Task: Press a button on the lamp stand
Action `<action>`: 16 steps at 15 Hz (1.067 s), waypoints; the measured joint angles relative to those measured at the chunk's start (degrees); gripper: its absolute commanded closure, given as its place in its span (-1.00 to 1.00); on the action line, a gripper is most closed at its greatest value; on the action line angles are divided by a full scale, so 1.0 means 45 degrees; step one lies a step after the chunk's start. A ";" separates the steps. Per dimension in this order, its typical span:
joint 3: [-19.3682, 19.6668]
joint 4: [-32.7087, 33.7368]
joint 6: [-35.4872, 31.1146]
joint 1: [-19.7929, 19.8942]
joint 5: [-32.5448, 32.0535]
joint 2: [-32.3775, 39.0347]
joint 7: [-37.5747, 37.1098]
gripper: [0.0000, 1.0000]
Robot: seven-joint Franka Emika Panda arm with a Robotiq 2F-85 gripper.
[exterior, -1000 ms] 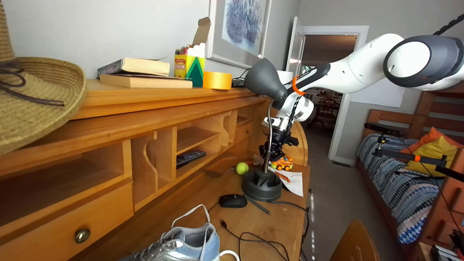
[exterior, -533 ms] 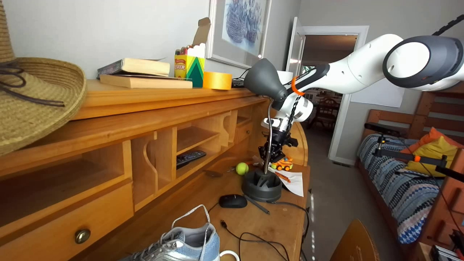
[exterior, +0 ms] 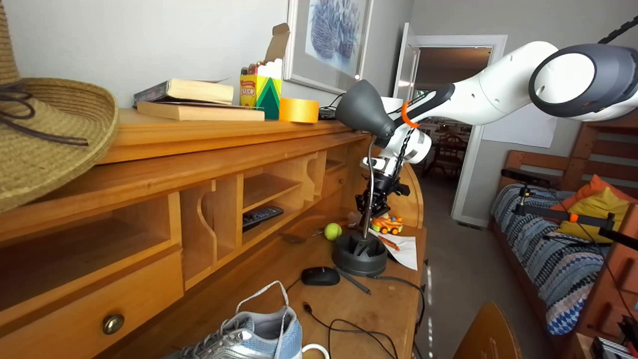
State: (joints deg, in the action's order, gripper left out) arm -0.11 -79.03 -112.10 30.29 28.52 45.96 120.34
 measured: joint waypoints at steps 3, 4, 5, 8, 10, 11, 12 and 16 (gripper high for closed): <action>0.0005 -0.0172 -0.0274 -0.0001 0.0008 -0.0298 -0.0101 1.00; 0.0007 -0.0242 -0.0280 -0.0006 0.0008 -0.0424 -0.0253 1.00; 0.0030 -0.0336 -0.0280 -0.0031 0.0008 -0.0580 -0.0570 1.00; 0.0316 -0.0972 -0.0435 -0.0255 0.0008 -0.1375 -0.2159 0.45; 0.0529 -0.1619 -0.0748 -0.0347 0.0024 -0.2144 -0.3313 0.19; 0.0651 -0.1979 -0.0805 -0.0377 0.0018 -0.2581 -0.3830 0.02; 0.0837 -0.2373 -0.0813 -0.0449 -0.0078 -0.3055 -0.4367 -0.12; 0.1713 -0.4106 -0.0817 -0.0933 -0.1065 -0.4994 -0.6587 -0.72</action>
State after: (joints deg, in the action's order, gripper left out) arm 7.60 -97.51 -115.77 26.09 23.73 23.49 90.70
